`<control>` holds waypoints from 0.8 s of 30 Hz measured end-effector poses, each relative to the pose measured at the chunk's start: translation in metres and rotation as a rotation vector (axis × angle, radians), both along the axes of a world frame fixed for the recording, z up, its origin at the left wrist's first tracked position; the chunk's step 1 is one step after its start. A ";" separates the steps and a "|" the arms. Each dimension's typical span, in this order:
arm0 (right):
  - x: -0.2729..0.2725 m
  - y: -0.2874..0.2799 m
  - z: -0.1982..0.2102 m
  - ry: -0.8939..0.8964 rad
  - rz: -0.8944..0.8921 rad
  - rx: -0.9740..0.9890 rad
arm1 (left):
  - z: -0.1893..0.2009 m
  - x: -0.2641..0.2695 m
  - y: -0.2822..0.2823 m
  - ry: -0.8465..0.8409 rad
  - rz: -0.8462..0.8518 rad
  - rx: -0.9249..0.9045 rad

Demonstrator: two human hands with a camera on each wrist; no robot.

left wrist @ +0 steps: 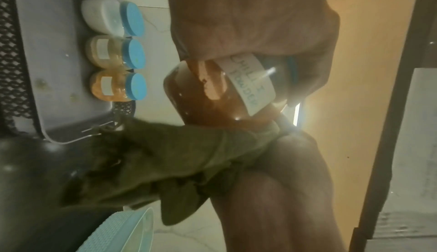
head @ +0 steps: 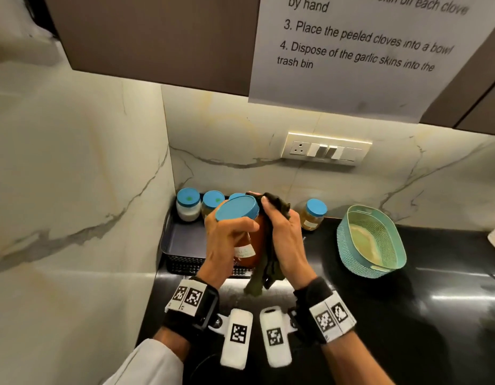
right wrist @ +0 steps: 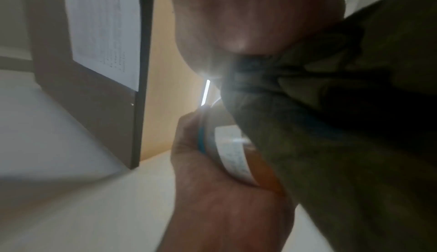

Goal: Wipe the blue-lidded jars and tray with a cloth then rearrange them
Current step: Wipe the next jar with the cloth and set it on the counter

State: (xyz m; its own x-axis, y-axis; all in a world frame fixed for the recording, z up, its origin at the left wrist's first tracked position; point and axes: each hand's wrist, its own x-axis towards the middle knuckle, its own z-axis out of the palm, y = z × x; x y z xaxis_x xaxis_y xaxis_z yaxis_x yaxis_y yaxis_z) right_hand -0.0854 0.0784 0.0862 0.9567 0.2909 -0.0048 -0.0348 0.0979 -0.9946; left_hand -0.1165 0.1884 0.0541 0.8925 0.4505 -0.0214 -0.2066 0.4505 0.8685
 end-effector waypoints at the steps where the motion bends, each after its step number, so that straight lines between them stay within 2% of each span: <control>1: -0.008 0.003 -0.002 -0.038 -0.027 0.038 | 0.001 0.001 0.003 -0.008 0.005 -0.002; 3: -0.029 0.008 -0.013 -0.181 -0.064 0.077 | 0.002 0.003 0.008 -0.017 -0.006 -0.048; 6: -0.051 0.010 -0.033 -0.590 -0.050 -0.117 | -0.006 0.002 0.014 -0.018 -0.044 -0.187; 7: -0.048 0.009 -0.035 -0.646 -0.030 -0.154 | -0.006 0.000 0.013 -0.002 -0.042 -0.219; 8: -0.038 0.008 -0.034 -0.618 0.015 -0.133 | -0.005 -0.002 0.011 0.008 -0.028 -0.224; 9: -0.029 0.007 -0.026 -0.508 0.037 -0.080 | -0.003 -0.004 0.008 0.017 -0.003 -0.195; 11: -0.005 0.005 -0.006 -0.166 0.017 0.042 | 0.004 -0.006 0.005 0.012 0.024 -0.103; 12: 0.001 0.004 0.002 -0.062 0.014 0.070 | 0.008 -0.006 0.004 -0.003 0.028 -0.059; 13: 0.001 0.005 0.007 -0.061 0.003 0.044 | 0.012 -0.005 0.005 -0.014 0.034 -0.026; 16: -0.031 0.010 0.000 -0.322 -0.031 0.033 | 0.017 -0.002 0.012 0.017 0.051 0.000; 19: -0.051 0.010 -0.027 -0.653 -0.108 -0.173 | 0.022 -0.005 0.010 0.025 0.012 -0.081; 20: -0.048 0.007 -0.034 -0.715 -0.104 -0.215 | 0.024 -0.007 0.006 0.048 0.022 -0.114; 24: -0.025 -0.007 -0.030 -0.669 0.039 -0.191 | 0.028 -0.011 -0.006 0.175 0.114 -0.156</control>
State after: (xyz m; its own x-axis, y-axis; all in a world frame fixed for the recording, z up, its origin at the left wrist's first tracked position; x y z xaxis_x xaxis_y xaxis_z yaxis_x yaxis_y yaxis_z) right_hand -0.1106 0.0717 0.0563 0.7612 0.3775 0.5273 0.5912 -0.0697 -0.8035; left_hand -0.1279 0.1827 0.0825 0.8130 0.5268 -0.2480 -0.1162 0.5643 0.8174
